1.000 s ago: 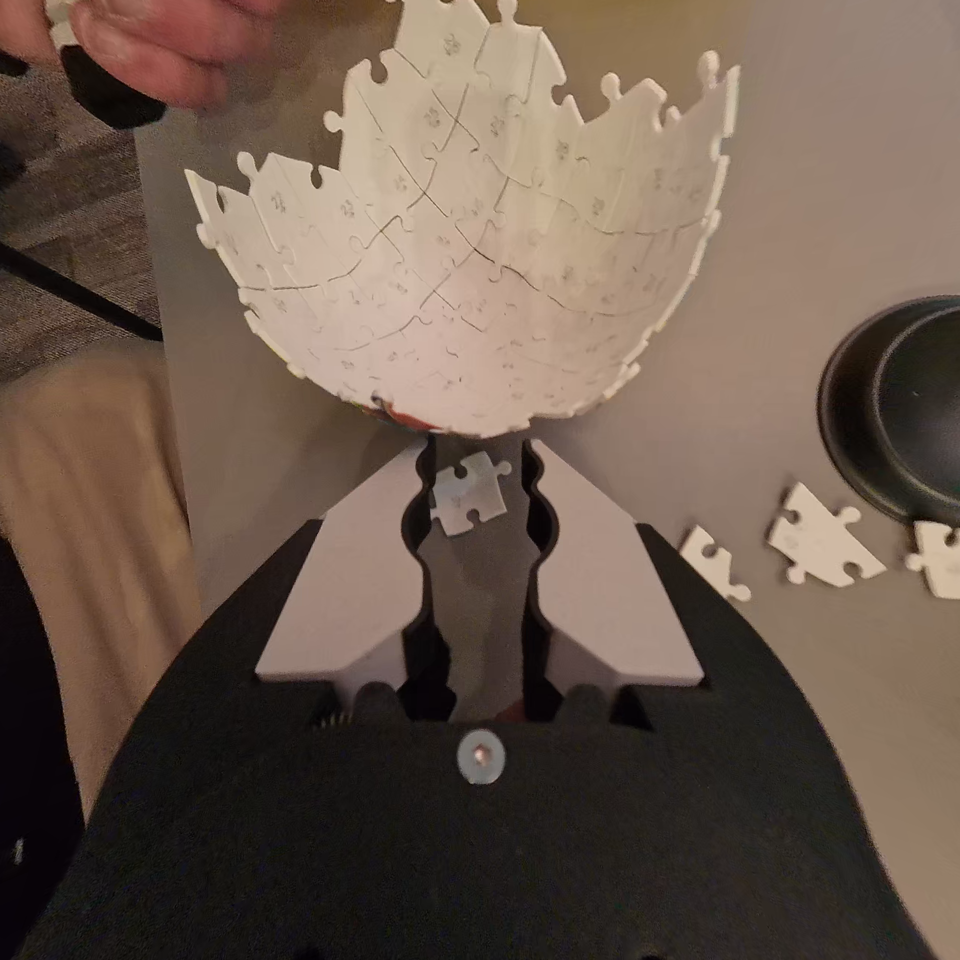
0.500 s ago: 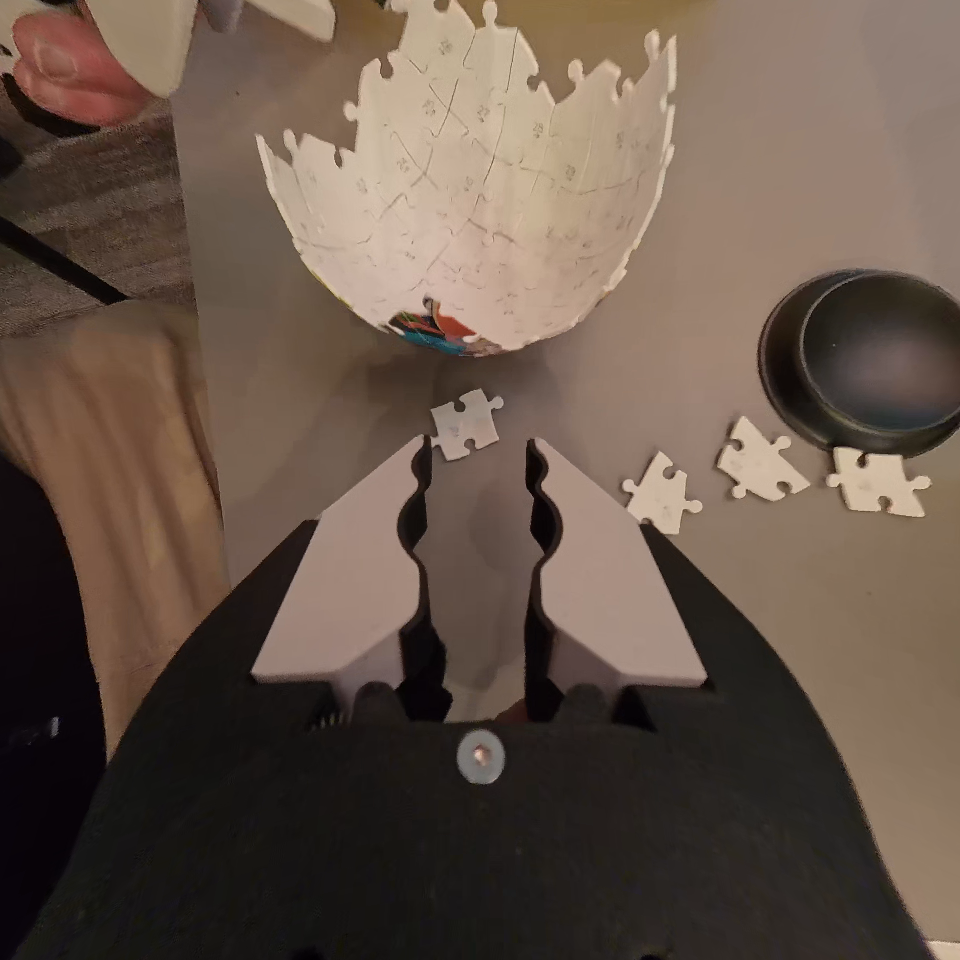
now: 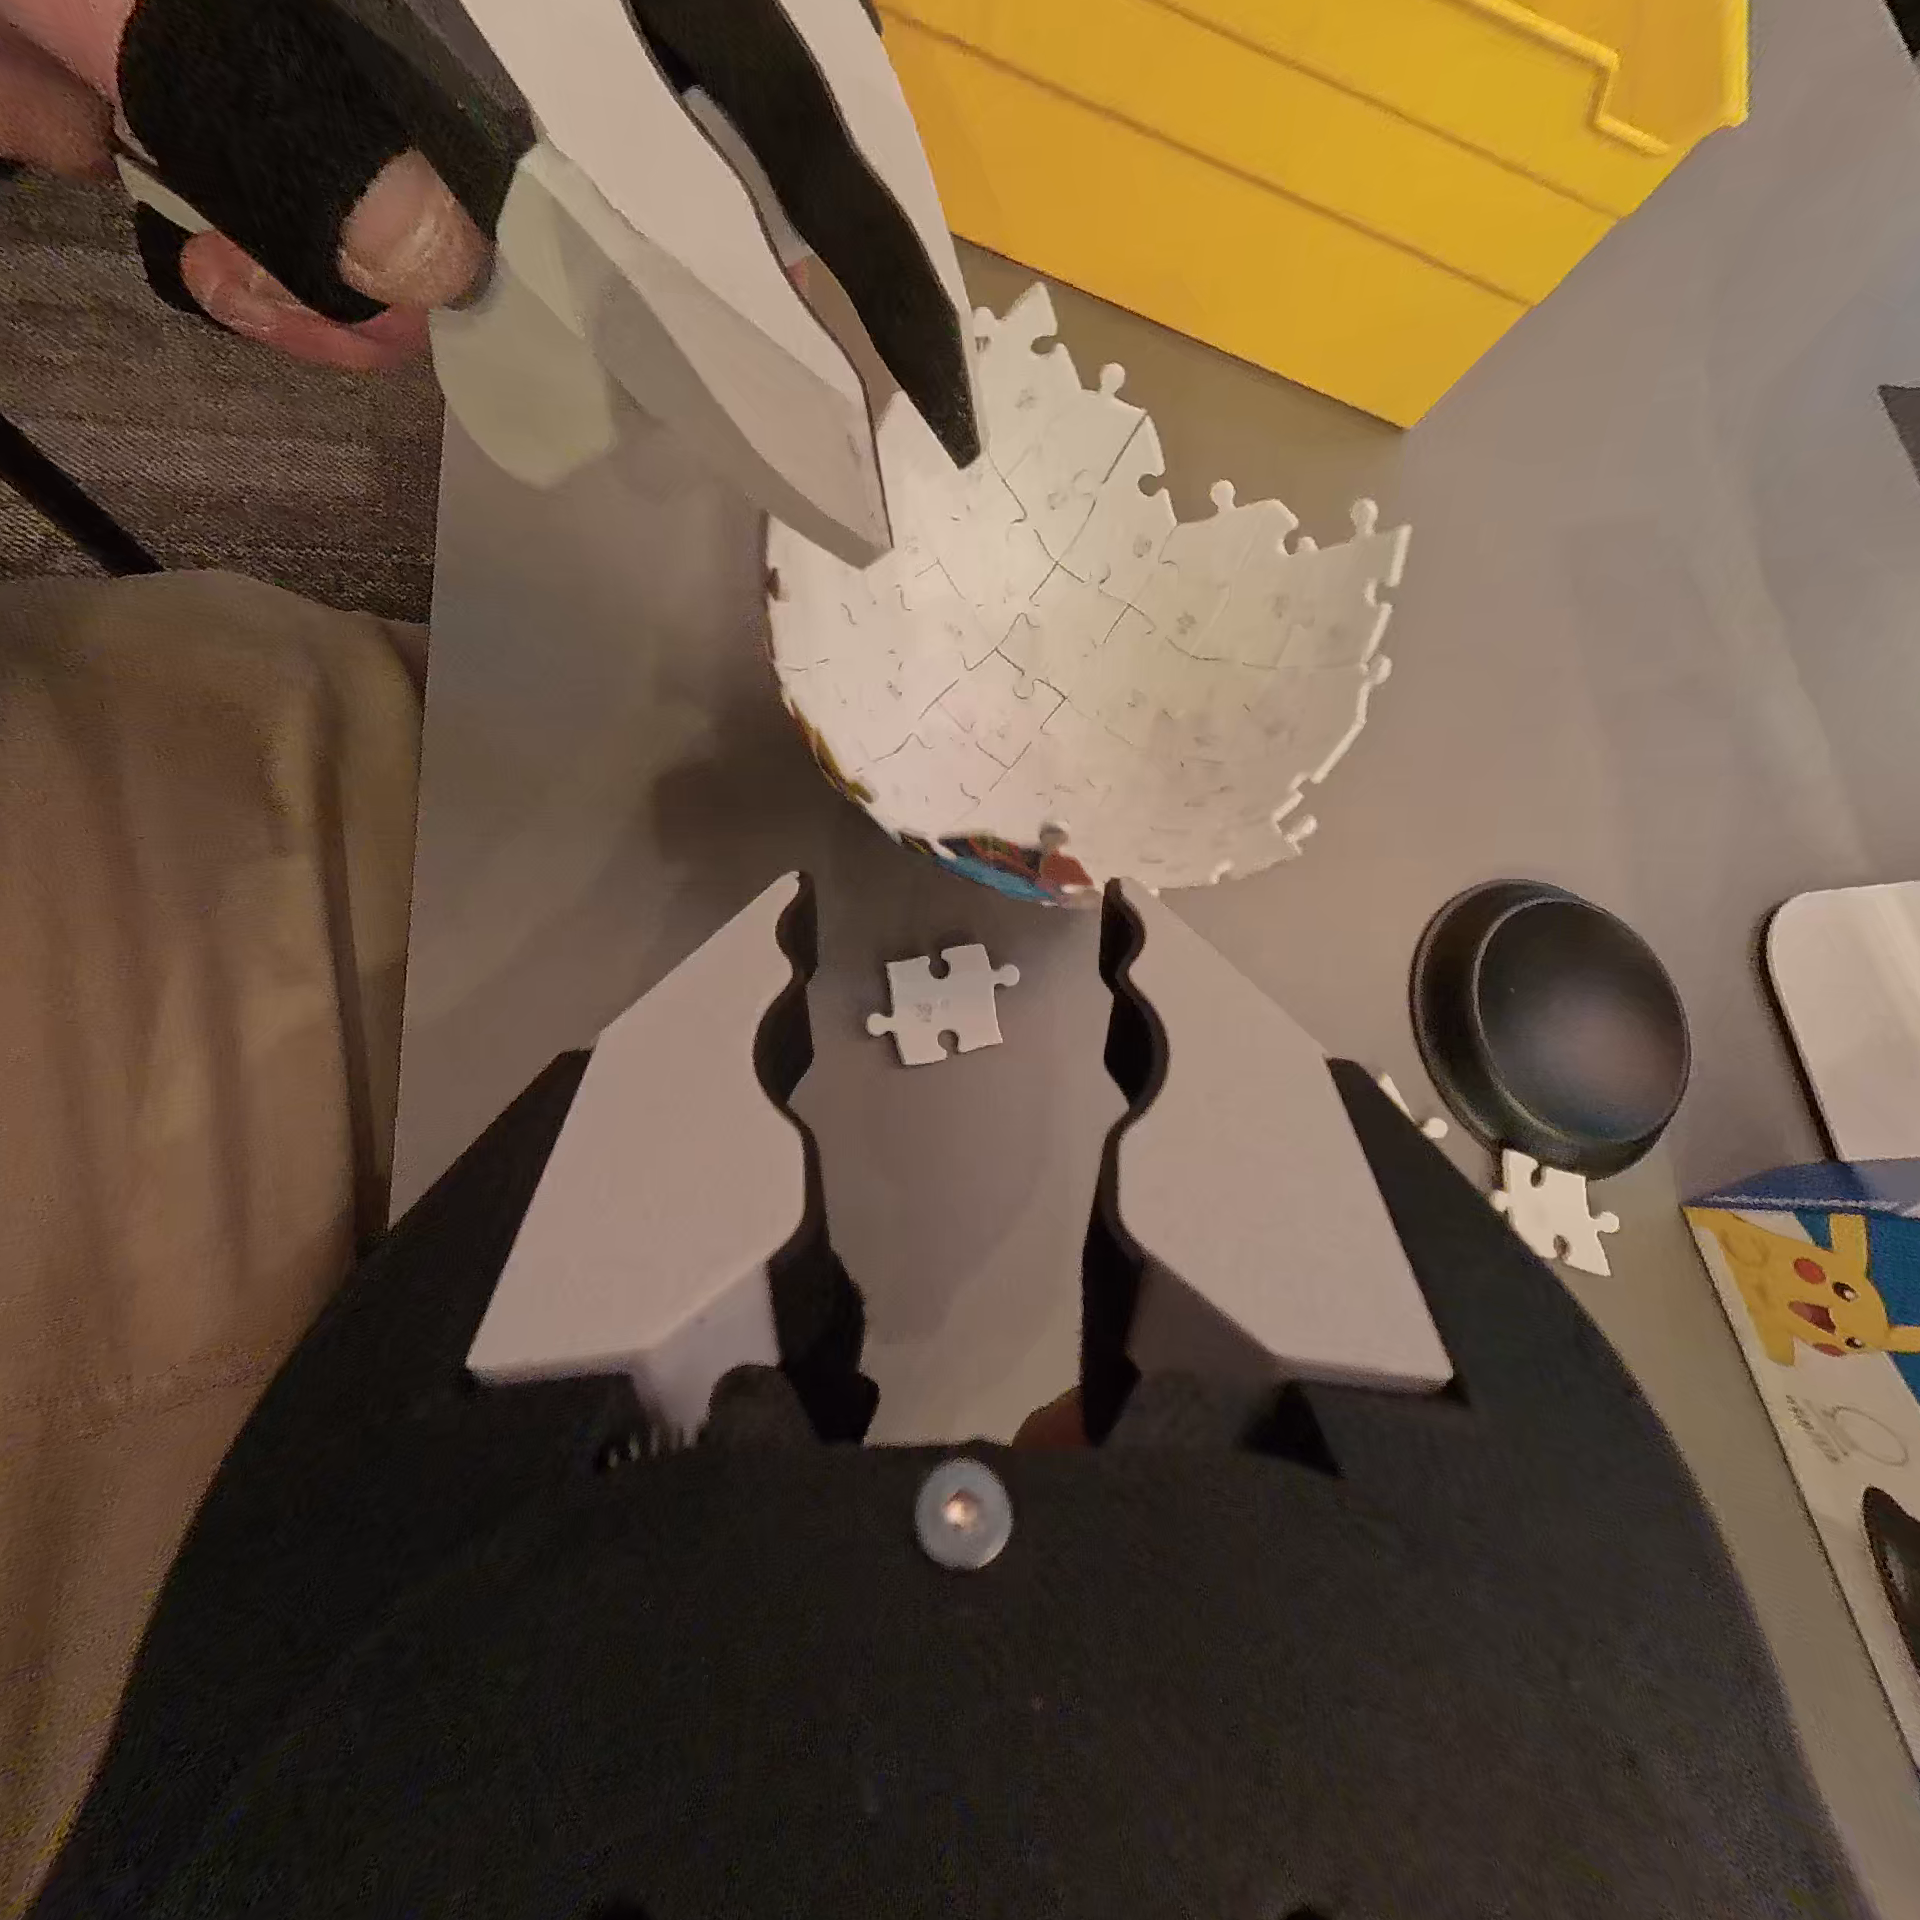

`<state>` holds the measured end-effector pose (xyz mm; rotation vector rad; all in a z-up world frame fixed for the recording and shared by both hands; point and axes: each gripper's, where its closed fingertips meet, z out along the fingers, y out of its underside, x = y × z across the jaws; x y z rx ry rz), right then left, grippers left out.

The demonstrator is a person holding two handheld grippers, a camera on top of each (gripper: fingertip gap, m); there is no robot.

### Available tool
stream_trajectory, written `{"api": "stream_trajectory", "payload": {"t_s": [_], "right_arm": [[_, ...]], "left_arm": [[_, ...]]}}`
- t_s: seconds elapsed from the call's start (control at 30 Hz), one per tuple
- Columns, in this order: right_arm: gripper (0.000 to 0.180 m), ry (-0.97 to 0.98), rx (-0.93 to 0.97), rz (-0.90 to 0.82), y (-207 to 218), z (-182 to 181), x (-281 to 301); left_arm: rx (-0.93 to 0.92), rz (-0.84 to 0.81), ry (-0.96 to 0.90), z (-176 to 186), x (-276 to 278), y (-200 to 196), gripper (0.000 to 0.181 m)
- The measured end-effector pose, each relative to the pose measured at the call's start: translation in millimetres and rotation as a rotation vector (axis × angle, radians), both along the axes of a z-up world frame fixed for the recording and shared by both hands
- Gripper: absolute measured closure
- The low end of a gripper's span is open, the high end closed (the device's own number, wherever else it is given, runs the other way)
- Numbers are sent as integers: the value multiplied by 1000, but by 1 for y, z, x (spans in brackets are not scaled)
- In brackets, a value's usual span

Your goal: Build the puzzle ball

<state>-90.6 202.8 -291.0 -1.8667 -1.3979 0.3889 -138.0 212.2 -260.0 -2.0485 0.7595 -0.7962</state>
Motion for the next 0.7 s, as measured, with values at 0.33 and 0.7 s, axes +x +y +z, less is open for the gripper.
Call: {"api": "stream_trajectory", "payload": {"t_s": [0.33,0.7], "right_arm": [[126,-78,-10,-12,-3,-18,3],[132,-39,-89,-167,9,-16,70]], "left_arm": [[37,-50,71,-6,11,-7,145],[108,-97,183,-11,22,-15,148]]}}
